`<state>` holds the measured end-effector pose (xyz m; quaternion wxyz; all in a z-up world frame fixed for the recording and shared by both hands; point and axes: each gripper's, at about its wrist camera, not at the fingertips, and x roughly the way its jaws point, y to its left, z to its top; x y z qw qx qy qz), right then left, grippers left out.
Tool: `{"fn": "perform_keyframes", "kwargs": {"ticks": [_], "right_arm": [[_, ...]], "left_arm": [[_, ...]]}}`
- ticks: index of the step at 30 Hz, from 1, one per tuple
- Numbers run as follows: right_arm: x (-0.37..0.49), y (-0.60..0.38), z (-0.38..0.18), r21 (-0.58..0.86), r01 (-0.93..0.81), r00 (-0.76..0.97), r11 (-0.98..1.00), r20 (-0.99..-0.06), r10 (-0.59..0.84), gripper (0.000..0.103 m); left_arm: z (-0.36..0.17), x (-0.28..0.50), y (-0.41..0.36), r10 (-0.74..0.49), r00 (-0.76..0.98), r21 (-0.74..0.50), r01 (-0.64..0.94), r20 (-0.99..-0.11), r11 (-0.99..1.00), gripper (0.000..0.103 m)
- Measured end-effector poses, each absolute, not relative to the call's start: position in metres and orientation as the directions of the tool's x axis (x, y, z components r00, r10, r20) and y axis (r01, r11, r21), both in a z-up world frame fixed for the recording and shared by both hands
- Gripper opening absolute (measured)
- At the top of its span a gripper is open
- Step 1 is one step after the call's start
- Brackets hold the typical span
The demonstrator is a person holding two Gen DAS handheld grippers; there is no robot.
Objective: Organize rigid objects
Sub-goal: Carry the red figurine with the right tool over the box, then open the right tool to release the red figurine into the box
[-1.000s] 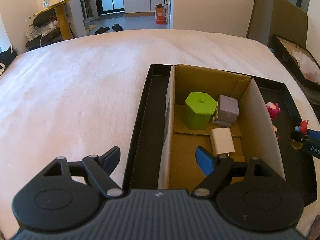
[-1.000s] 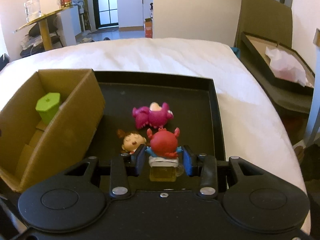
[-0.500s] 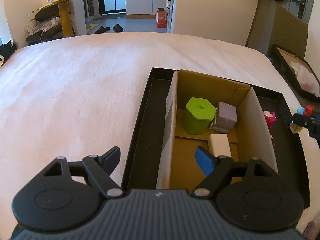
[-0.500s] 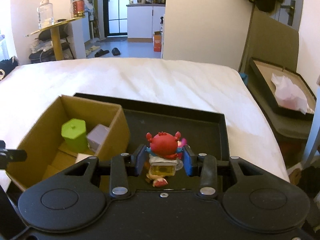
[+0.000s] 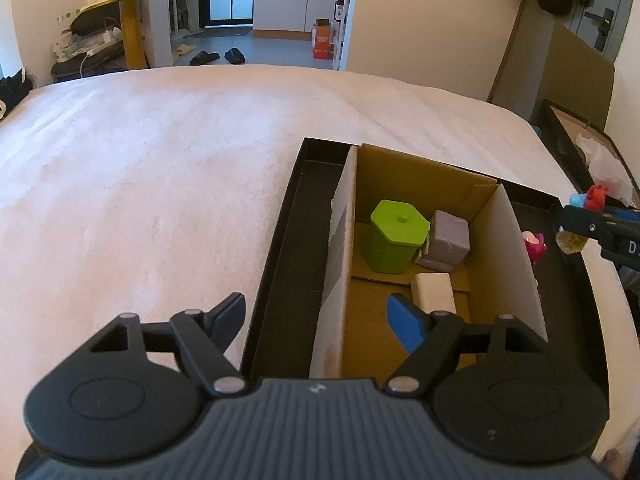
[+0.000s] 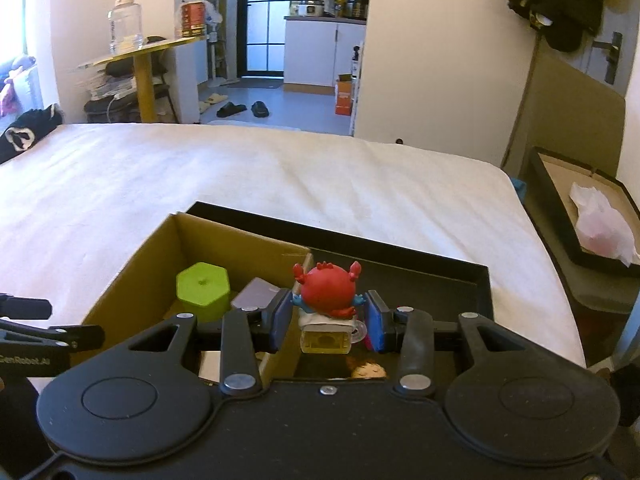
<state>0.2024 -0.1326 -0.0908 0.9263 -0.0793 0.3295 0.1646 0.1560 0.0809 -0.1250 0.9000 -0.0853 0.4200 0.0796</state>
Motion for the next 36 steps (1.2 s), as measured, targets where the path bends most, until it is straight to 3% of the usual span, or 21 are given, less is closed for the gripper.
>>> {"fn": "perform_keyframes", "kwargs": {"ticks": [8,11,13,15,22,36], "right_arm": [[0.201,-0.108,-0.083,-0.033,-0.412,0.711,0.911,-0.637,0.298,0.039],[0.202,-0.099,-0.082,0.008,-0.440,0.678,0.898,-0.653,0.338,0.039],[0.203,-0.091,-0.082,0.018,-0.456,0.661,0.890,-0.662,0.352,0.039],[0.203,-0.083,-0.082,0.023,-0.469,0.649,0.883,-0.670,0.362,0.039],[0.203,-0.063,-0.085,0.036,-0.498,0.610,0.866,-0.695,0.380,0.039],[0.206,-0.042,-0.093,0.112,-0.522,0.540,0.846,-0.724,0.429,0.043]], "left_arm": [[-0.128,0.157,0.086,0.036,0.624,-0.123,-0.210,-0.781,0.970,0.052],[-0.130,0.158,0.088,0.016,0.615,-0.144,-0.210,-0.789,0.967,0.040],[-0.133,0.160,0.090,-0.005,0.602,-0.162,-0.206,-0.799,0.965,0.025],[-0.135,0.160,0.091,-0.035,0.601,-0.189,-0.195,-0.798,0.962,0.019],[-0.134,0.159,0.091,-0.069,0.607,-0.218,-0.175,-0.791,0.960,0.012],[-0.135,0.158,0.094,-0.080,0.614,-0.234,-0.174,-0.785,0.957,0.012]]}}
